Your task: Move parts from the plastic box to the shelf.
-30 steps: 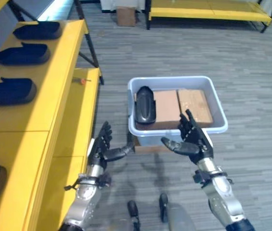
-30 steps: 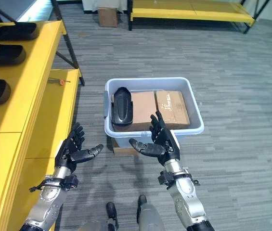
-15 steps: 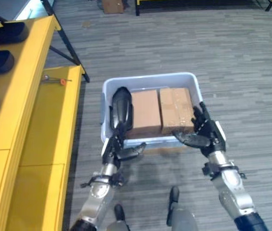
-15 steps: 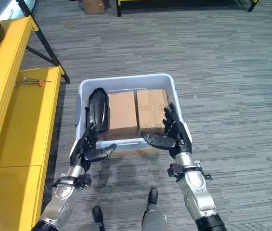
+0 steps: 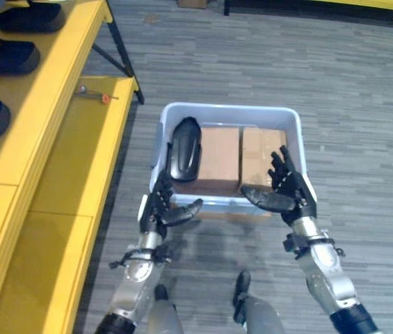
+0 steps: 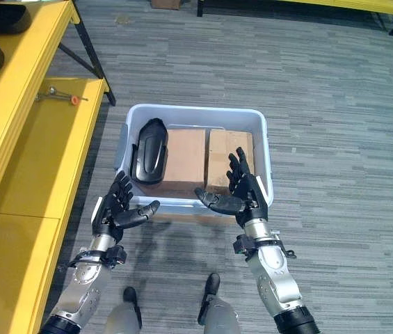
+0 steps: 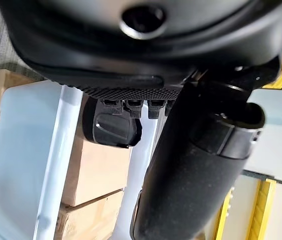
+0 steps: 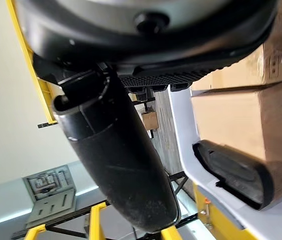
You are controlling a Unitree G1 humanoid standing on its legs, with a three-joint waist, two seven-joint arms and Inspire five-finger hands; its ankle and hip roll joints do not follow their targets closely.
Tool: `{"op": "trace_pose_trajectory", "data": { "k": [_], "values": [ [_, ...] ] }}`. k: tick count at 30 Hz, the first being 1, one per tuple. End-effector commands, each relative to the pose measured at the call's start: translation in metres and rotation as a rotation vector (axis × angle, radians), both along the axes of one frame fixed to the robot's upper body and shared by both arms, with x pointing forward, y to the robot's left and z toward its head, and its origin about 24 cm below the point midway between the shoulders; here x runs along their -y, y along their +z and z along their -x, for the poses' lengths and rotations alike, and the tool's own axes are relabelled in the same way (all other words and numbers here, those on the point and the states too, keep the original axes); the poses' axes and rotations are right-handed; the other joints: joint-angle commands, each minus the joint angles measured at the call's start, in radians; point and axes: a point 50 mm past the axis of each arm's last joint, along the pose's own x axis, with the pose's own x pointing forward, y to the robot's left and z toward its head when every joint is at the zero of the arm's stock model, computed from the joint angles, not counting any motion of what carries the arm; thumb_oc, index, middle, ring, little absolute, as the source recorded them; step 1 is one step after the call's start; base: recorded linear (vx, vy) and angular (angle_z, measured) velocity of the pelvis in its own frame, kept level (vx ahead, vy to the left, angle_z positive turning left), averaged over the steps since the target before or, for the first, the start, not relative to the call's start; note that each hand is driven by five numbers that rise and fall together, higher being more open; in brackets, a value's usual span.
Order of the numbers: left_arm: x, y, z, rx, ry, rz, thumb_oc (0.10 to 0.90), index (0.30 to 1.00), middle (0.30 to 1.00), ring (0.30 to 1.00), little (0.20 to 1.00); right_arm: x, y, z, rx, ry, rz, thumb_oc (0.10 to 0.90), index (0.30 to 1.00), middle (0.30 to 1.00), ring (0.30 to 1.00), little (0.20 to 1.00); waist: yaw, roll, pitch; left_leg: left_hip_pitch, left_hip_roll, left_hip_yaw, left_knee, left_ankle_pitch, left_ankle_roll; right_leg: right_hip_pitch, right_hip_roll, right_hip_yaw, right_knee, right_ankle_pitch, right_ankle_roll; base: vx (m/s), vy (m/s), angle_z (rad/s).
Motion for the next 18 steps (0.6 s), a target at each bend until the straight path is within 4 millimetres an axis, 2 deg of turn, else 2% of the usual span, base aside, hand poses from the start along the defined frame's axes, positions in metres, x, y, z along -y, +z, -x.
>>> {"op": "trace_pose_trajectory", "data": {
  "k": [1, 3, 4, 5, 6, 7, 12, 18],
  "values": [
    [-0.008, 0.044, -0.007, 0.236, 0.026, 0.015, 0.9, 1.0, 1.0, 1.0, 1.0, 0.004, 0.044, -0.002, 0.253, -0.041, -0.019, 0.9, 1.0, 1.0, 1.0, 1.0, -0.003, -0.004, -0.02, 0.135, 0.029, 0.096, -0.309, -0.027, 0.05, 0.04, 0.006, 0.071, -0.016, 0.027, 0.1, 0.16, 0.204, 0.02],
    [-0.011, 0.043, -0.008, 0.23, 0.042, 0.004, 0.9, 1.0, 1.0, 1.0, 1.0, 0.006, 0.041, -0.001, 0.242, -0.059, -0.015, 0.9, 1.0, 1.0, 1.0, 1.0, 0.011, 0.01, -0.016, 0.113, 0.073, 0.096, -0.417, 0.083, 0.014, 0.052, 0.005, 0.08, -0.005, 0.014, 0.109, 0.18, 0.239, -0.17],
    [-0.01, 0.042, -0.009, 0.226, 0.048, 0.005, 0.9, 1.0, 1.0, 1.0, 1.0, 0.006, 0.041, -0.001, 0.243, -0.067, -0.022, 0.9, 1.0, 1.0, 1.0, 1.0, 0.017, 0.018, -0.015, 0.102, 0.085, 0.089, -0.434, 0.105, -0.001, 0.063, -0.004, 0.087, -0.001, 0.01, 0.115, 0.18, 0.257, -0.34],
    [-0.011, 0.041, -0.008, 0.225, 0.05, 0.007, 0.9, 1.0, 1.0, 1.0, 1.0, 0.006, 0.04, 0.0, 0.24, -0.059, -0.021, 0.9, 1.0, 1.0, 1.0, 1.0, 0.015, 0.027, -0.019, 0.127, 0.086, 0.1, -0.442, 0.069, 0.005, 0.063, -0.006, 0.089, 0.015, -0.004, 0.117, 0.17, 0.281, -0.37],
    [-0.011, 0.041, -0.009, 0.222, 0.049, -0.003, 0.9, 1.0, 1.0, 1.0, 1.0, 0.003, 0.038, 0.0, 0.231, -0.052, -0.012, 0.9, 1.0, 1.0, 1.0, 1.0, 0.027, 0.031, -0.013, 0.141, 0.068, 0.082, -0.425, 0.054, 0.002, 0.065, -0.013, 0.105, 0.03, -0.004, 0.121, 0.14, 0.258, -0.48],
    [-0.01, 0.045, -0.012, 0.239, 0.038, -0.008, 0.9, 1.0, 1.0, 1.0, 1.0, 0.002, 0.039, 0.0, 0.239, -0.053, 0.0, 0.9, 1.0, 1.0, 1.0, 1.0, 0.021, 0.038, -0.014, 0.136, 0.055, 0.099, -0.419, 0.044, 0.007, 0.066, -0.023, 0.106, 0.037, -0.002, 0.121, 0.14, 0.292, -0.59],
    [-0.011, 0.057, -0.019, 0.284, 0.036, -0.055, 0.9, 1.0, 1.0, 1.0, 1.0, -0.008, 0.039, -0.002, 0.232, -0.022, -0.022, 0.9, 1.0, 1.0, 1.0, 1.0, 0.019, 0.024, 0.002, 0.146, -0.009, 0.158, -0.363, -0.01, 0.042, 0.056, -0.084, 0.142, 0.049, 0.026, 0.144, 0.09, 0.241, -0.15],
    [-0.016, 0.061, -0.021, 0.298, 0.075, -0.069, 0.9, 1.0, 1.0, 1.0, 1.0, -0.015, 0.041, -0.004, 0.234, 0.003, 0.005, 0.9, 1.0, 1.0, 1.0, 1.0, 0.011, 0.012, 0.009, 0.132, -0.042, 0.189, -0.337, -0.041, 0.066, 0.048, -0.114, 0.143, 0.012, 0.079, 0.165, 0.06, 0.111, -0.06]
  ]
}}
